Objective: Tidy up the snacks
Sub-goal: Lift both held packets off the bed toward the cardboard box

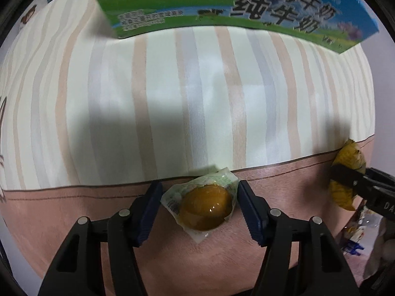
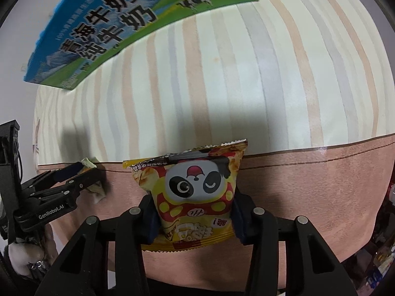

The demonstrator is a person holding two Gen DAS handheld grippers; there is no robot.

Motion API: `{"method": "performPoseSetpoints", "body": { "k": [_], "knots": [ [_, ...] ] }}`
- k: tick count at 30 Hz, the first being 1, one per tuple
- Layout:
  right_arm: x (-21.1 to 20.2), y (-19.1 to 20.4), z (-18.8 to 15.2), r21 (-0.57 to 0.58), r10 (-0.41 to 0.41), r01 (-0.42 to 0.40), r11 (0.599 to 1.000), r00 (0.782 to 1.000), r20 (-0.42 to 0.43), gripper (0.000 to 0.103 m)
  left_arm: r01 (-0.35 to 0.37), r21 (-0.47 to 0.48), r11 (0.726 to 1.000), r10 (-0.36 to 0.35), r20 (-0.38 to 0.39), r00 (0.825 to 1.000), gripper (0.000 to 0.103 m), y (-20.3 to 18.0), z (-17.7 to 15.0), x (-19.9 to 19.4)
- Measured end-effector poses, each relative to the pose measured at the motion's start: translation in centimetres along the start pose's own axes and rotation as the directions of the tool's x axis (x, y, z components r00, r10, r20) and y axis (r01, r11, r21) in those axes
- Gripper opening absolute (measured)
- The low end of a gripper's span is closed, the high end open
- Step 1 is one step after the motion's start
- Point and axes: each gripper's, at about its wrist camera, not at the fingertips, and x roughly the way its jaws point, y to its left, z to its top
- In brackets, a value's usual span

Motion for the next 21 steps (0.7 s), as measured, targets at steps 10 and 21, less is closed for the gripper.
{"method": "performPoseSetpoints", "body": {
  "k": [10, 21],
  "knots": [
    [-2.1, 2.1, 0.3, -0.041, 0.044, -0.043, 0.998, 0.998, 0.042, 0.048, 0.046, -0.034, 0.998, -0.044, 0.057, 0.997, 0.039, 2.5, 1.1, -5.8],
    [-1.6, 2.2, 0.8, -0.034, 0.042, -0.04, 0.999, 0.998, 0.036, 0.048, 0.009, 0.038, 0.999, -0.005, -0.079, 0.997, 0.065, 2.8, 3.6, -0.2]
  ]
}}
